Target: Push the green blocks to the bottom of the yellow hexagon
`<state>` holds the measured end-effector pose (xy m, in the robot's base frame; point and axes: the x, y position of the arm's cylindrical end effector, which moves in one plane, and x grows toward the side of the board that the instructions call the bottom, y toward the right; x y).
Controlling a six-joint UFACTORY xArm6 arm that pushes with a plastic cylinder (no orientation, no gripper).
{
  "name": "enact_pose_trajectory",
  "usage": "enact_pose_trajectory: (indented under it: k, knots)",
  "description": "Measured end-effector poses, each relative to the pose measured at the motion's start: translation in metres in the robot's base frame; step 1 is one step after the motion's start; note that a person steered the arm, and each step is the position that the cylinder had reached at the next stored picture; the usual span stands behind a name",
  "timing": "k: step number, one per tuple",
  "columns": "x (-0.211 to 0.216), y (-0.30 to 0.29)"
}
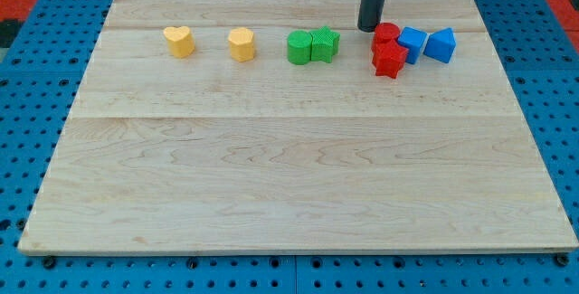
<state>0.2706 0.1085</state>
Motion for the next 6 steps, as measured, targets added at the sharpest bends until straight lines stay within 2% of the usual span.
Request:
enact_pose_trajectory:
  k: [3, 4, 5, 6]
  knots:
    - [0.002, -0.022]
    - [0.027, -0.029]
    - [0.056, -0.061]
    - [0.057, -0.136]
